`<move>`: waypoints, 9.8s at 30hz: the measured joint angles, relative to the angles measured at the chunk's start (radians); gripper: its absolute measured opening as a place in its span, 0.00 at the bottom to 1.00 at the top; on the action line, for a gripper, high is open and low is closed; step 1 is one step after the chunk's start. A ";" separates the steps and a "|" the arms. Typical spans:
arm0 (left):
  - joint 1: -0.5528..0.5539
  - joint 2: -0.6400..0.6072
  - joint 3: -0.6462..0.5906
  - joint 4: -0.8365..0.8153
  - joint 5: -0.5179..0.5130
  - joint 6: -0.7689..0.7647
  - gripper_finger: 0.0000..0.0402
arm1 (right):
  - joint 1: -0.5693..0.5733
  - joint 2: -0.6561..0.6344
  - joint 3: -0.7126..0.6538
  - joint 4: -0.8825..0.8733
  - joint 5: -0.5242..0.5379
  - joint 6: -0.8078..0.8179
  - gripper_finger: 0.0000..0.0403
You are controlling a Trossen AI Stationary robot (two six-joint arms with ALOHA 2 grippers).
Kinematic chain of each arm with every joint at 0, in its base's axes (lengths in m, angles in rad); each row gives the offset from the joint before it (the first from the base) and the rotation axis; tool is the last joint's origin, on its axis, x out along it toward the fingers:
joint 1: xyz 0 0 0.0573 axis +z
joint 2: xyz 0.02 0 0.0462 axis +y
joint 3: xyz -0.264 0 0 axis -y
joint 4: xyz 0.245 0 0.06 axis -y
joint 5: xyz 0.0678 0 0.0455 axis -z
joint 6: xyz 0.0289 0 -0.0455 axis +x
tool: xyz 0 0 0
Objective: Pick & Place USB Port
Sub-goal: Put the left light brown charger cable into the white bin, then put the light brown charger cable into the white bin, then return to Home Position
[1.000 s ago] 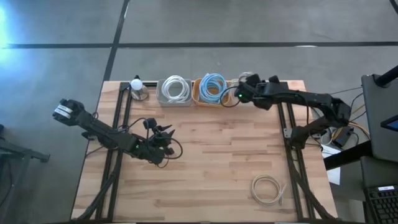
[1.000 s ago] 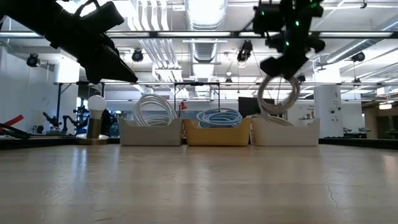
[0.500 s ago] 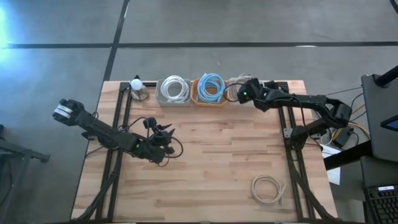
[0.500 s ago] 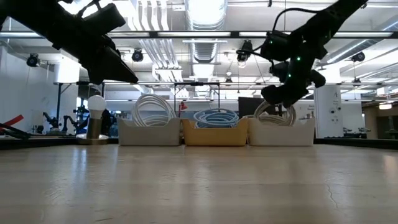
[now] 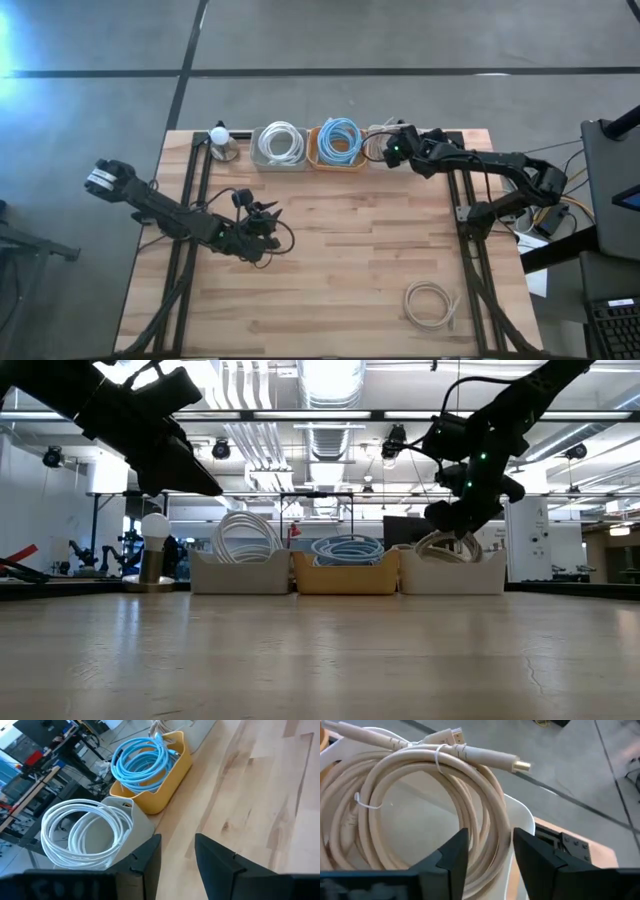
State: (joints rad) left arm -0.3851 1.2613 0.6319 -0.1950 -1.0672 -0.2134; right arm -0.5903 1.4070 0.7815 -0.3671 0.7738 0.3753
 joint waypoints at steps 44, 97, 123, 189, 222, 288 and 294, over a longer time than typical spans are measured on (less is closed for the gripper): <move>0.063 0.000 0.003 0.295 0.392 0.083 0.34 | 1.068 -0.012 0.214 -0.594 -0.858 0.464 0.48; 0.096 0.000 0.002 0.480 0.605 0.143 0.34 | 1.010 -0.101 0.263 -0.812 0.151 0.347 0.03; 0.108 0.000 0.002 0.470 0.594 0.159 0.34 | 0.264 -0.179 0.094 -0.488 0.541 0.381 0.03; 0.108 -0.914 -0.417 0.381 0.420 0.211 0.30 | 0.436 -0.868 -0.432 0.352 -0.725 -0.289 0.41; 0.108 -1.261 -0.621 0.293 0.445 0.224 0.29 | 0.438 -1.336 -0.773 0.525 -0.834 -0.274 0.39; 0.108 -1.244 -0.624 0.270 0.443 0.209 0.29 | 0.438 -1.300 -0.772 0.472 -0.833 -0.226 0.34; 0.108 -1.244 -0.624 0.270 0.443 0.209 0.29 | 0.438 -1.300 -0.772 0.472 -0.833 -0.226 0.35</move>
State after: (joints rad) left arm -0.2771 0.0170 0.0074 0.0750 -0.6239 -0.0041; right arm -0.1524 0.1066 0.0093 0.1048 -0.0589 0.1497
